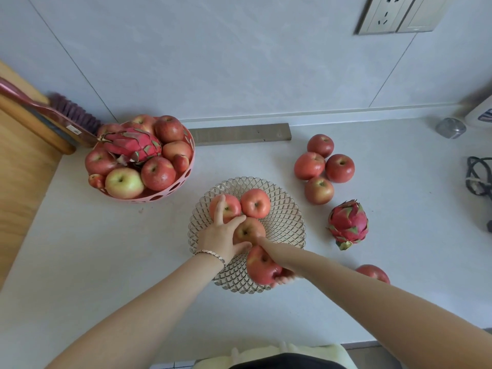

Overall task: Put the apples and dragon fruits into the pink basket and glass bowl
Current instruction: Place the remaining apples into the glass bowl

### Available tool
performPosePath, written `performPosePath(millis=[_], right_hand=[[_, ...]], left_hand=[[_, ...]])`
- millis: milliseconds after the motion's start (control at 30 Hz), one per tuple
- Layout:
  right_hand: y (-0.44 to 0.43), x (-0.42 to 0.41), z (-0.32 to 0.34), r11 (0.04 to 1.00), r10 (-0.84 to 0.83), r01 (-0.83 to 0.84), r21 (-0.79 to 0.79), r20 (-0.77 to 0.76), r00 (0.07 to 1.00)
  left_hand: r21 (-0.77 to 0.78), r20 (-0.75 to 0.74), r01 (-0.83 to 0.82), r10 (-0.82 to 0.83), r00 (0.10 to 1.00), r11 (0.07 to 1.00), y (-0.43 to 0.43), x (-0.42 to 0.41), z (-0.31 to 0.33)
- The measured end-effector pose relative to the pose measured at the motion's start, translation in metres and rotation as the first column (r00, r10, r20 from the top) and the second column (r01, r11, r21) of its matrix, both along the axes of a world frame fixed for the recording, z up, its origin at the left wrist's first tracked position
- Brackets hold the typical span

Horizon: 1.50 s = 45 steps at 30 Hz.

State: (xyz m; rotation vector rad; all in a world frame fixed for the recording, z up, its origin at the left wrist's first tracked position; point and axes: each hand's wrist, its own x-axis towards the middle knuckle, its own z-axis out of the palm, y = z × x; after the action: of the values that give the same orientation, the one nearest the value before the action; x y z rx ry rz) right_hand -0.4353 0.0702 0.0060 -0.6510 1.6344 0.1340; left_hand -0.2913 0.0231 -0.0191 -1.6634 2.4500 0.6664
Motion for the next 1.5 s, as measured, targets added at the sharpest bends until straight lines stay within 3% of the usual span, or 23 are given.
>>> performPosePath(millis=[200,300,400,567,933,1033,1133,1233,1400,1500], right_hand=[[0.008,0.002,-0.003,0.995,-0.067,0.065,-0.075,-0.024,0.997],[0.017,-0.002,-0.002,0.976,0.078,-0.105,-0.190,-0.144,0.987],[0.020,-0.007,-0.008,0.948,0.030,-0.081,-0.309,-0.165,0.986],[0.022,-0.009,-0.010,0.927,0.020,-0.063,-0.368,-0.119,0.993],[0.023,-0.004,-0.023,0.894,-0.147,0.143,-0.424,0.024,0.989],[0.020,-0.002,-0.025,0.897,-0.169,0.181,-0.404,0.063,0.984],[0.017,0.001,-0.026,0.907,-0.159,0.172,-0.386,0.065,0.985],[0.014,0.001,-0.027,0.911,-0.143,0.168,-0.377,0.094,0.985],[0.010,0.003,-0.024,0.926,-0.120,0.158,-0.344,0.130,0.984],[0.007,0.003,-0.024,0.939,-0.101,0.141,-0.315,0.139,0.985]], left_hand=[[0.046,-0.093,-0.051,0.055,0.994,0.998,0.003,0.000,0.002],[0.125,-0.275,-0.212,0.239,0.931,0.969,0.011,-0.001,0.001],[0.204,-0.352,-0.336,0.389,0.851,0.920,0.023,0.003,-0.003],[0.420,-0.343,-0.311,0.466,0.815,0.853,0.040,0.008,-0.015],[0.540,-0.365,-0.212,0.454,0.813,0.814,0.032,0.015,-0.011],[0.635,-0.392,-0.258,0.592,0.704,0.728,0.025,0.007,-0.009],[0.738,-0.331,-0.361,0.771,0.544,0.571,0.018,-0.004,-0.007],[0.736,-0.304,-0.425,0.818,0.489,0.527,0.010,-0.011,-0.009],[0.802,-0.312,-0.397,0.881,0.356,0.445,0.003,-0.014,-0.008],[0.801,-0.267,-0.440,0.900,0.346,0.407,0.000,-0.022,-0.009]])
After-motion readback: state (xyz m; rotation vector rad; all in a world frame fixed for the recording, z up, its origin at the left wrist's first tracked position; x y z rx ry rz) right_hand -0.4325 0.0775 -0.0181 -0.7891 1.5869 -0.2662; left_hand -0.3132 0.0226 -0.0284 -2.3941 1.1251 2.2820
